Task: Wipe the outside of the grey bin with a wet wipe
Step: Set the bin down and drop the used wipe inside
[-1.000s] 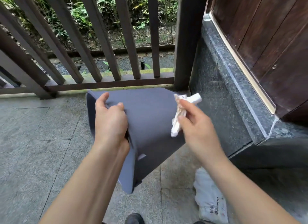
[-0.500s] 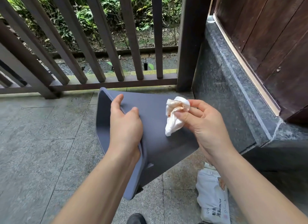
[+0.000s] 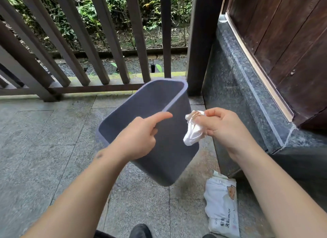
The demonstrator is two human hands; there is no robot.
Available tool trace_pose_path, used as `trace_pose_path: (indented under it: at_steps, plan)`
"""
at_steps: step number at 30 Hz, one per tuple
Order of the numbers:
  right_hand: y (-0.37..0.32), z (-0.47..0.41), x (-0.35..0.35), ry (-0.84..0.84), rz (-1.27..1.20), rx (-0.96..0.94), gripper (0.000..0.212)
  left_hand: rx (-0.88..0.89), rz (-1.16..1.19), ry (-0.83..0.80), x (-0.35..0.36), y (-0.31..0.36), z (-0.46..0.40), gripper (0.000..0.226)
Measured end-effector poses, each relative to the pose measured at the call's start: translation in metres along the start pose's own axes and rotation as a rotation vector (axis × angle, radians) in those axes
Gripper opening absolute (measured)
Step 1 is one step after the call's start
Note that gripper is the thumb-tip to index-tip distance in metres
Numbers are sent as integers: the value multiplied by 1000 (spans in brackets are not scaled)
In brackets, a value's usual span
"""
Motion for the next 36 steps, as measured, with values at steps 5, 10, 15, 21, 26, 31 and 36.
trace_pose_path:
  at_steps: [5, 10, 15, 21, 26, 31, 36]
  plan:
    - [7, -10, -9, -16, 41, 129, 21, -49, -105, -152, 40, -1, -8, 74]
    - [2, -19, -15, 43, 101, 93, 6, -187, -94, -176, 62, -23, -32, 64]
    - [-4, -38, -21, 151, 193, 27, 16, -203, -75, -130, 73, -7, -72, 65]
    - [0, -46, -31, 195, 255, 22, 18, -205, -68, -71, 100, 16, -129, 60]
    - [-3, -54, -44, 222, 229, -8, 17, -245, 23, -47, 134, 39, -163, 59]
    - [2, -57, -56, 233, 208, 21, 11, -417, 477, -86, 153, 82, -196, 41]
    - [7, -57, -65, 237, 250, 34, 16, -543, 850, -162, 177, 103, -209, 47]
Point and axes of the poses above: each hand's wrist, its own z-axis away from the middle knuckle, its own x-axis out of the palm, y = z × x, the point moved 4 cm from there along -z, towards the middle knuckle, and after that the axes turned 15 degrees about -z, right-handed, at the moved point
